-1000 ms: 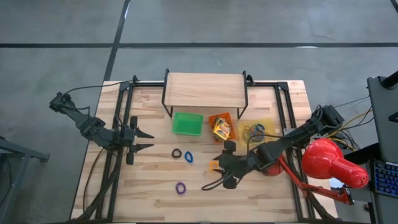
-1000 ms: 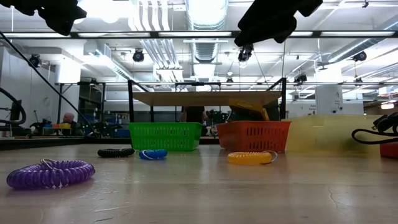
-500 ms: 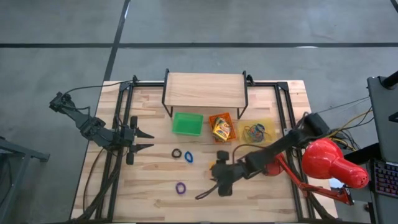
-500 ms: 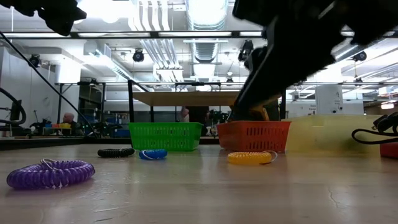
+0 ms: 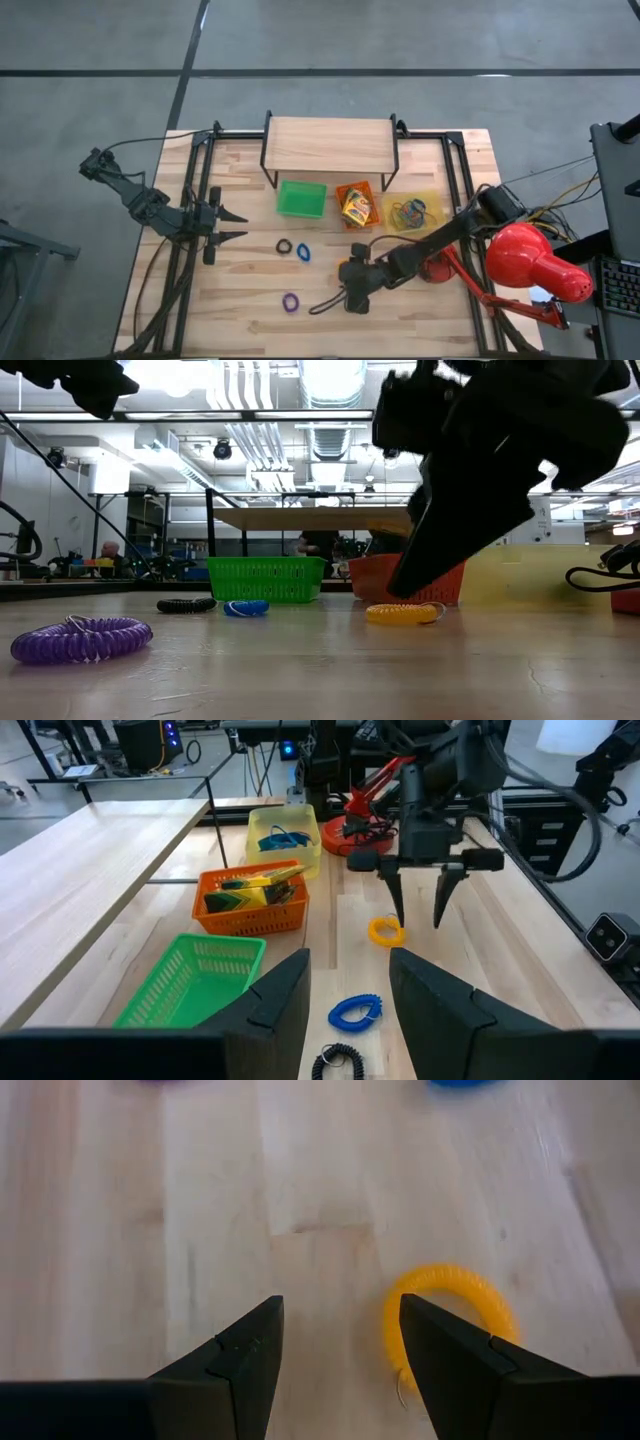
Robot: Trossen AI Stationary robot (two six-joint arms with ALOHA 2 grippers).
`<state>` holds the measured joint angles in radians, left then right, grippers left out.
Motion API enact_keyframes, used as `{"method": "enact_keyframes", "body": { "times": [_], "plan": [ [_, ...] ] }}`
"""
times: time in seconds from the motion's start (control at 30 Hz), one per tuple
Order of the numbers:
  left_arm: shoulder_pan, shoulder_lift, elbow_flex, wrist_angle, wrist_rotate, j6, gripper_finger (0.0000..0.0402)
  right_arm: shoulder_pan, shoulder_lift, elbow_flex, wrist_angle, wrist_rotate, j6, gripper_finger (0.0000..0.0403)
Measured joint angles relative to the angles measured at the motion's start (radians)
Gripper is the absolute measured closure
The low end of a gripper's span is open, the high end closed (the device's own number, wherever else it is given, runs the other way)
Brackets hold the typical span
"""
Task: Pick & Place Office Desk Supplies
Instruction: Put the yellow spring rubber band into the green bin
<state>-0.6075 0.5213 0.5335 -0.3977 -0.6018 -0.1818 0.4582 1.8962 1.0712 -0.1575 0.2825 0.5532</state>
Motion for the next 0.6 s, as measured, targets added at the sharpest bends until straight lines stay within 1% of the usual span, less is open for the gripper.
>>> {"method": "enact_keyframes", "body": {
  "times": [0.1,0.33,0.47,0.6],
  "plan": [
    [0.0,0.0,0.0,0.0,0.0,0.0,0.0261,-0.004,0.018,0.0,-0.013,-0.002,0.034,0.0204],
    [0.0,0.0,0.0,-0.002,0.0,0.0,0.0261,-0.014,0.061,0.003,-0.01,-0.02,0.038,0.0204],
    [0.0,0.0,0.0,-0.006,0.0,0.0,0.0261,-0.022,0.063,0.004,-0.015,-0.021,0.047,0.0205],
    [0.0,0.0,0.0,-0.006,0.0,0.0,0.0261,-0.026,0.056,0.004,-0.02,-0.021,0.049,0.0221]
  ]
}}
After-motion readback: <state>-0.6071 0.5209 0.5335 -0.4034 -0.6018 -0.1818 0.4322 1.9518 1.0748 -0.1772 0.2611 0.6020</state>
